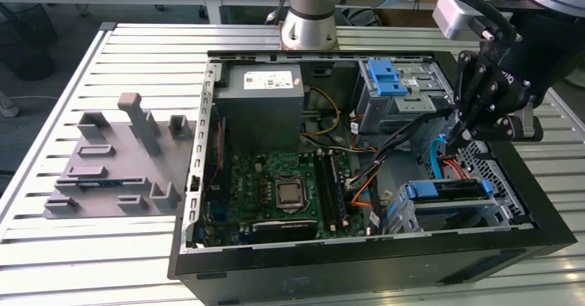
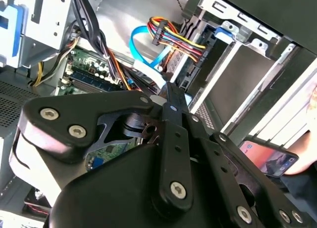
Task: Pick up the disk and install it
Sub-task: 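Insert the second disk wire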
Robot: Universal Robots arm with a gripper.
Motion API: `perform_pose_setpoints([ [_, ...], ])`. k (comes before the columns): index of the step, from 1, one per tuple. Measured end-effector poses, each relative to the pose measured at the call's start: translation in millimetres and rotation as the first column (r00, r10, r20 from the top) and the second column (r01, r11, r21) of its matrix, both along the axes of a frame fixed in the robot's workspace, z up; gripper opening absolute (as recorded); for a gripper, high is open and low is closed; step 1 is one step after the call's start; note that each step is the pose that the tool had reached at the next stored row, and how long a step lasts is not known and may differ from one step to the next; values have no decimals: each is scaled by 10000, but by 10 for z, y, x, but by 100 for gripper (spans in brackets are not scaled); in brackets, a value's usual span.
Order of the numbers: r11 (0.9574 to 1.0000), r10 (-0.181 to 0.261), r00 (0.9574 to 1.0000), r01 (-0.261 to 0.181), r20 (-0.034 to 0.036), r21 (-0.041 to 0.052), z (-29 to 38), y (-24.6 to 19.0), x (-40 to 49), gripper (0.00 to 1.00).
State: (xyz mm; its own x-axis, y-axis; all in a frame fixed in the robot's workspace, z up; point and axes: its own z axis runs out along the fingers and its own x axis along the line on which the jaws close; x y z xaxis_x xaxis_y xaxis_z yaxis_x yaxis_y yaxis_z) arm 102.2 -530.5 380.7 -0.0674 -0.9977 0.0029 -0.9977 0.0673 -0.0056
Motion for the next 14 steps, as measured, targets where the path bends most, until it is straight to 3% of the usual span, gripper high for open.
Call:
perform_pose_setpoints([
  [4, 10000, 0, 10000, 0, 0, 1, -3, 37, 0, 11],
  [5, 10000, 0, 10000, 0, 0, 1, -7, 41, 0, 18],
  [6, 10000, 0, 10000, 0, 0, -3, -10, 46, 0, 18],
  [14, 10000, 0, 10000, 0, 0, -42, -67, 52, 0, 25],
])
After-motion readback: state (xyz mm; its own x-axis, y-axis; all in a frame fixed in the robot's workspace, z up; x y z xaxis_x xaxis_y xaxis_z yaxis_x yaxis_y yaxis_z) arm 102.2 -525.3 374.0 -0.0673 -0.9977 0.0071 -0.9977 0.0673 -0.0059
